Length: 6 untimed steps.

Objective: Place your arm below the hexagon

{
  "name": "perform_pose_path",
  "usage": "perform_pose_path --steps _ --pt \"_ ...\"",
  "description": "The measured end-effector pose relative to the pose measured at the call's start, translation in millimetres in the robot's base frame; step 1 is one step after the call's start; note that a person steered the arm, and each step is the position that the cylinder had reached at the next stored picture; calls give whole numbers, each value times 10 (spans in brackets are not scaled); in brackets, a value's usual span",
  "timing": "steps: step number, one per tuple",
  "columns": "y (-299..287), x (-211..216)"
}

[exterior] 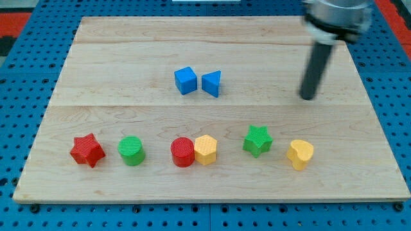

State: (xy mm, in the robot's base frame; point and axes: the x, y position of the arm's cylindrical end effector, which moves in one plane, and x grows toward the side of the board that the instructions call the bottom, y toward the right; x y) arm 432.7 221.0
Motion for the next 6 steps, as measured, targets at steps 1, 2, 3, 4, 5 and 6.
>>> perform_pose_path --steps 1,2,3,4,5,6 --pt "1055 364" --pt "1243 450" --pt "1236 1122" --pt "1046 1802" --pt "577 1852" --pt "-442 1856"
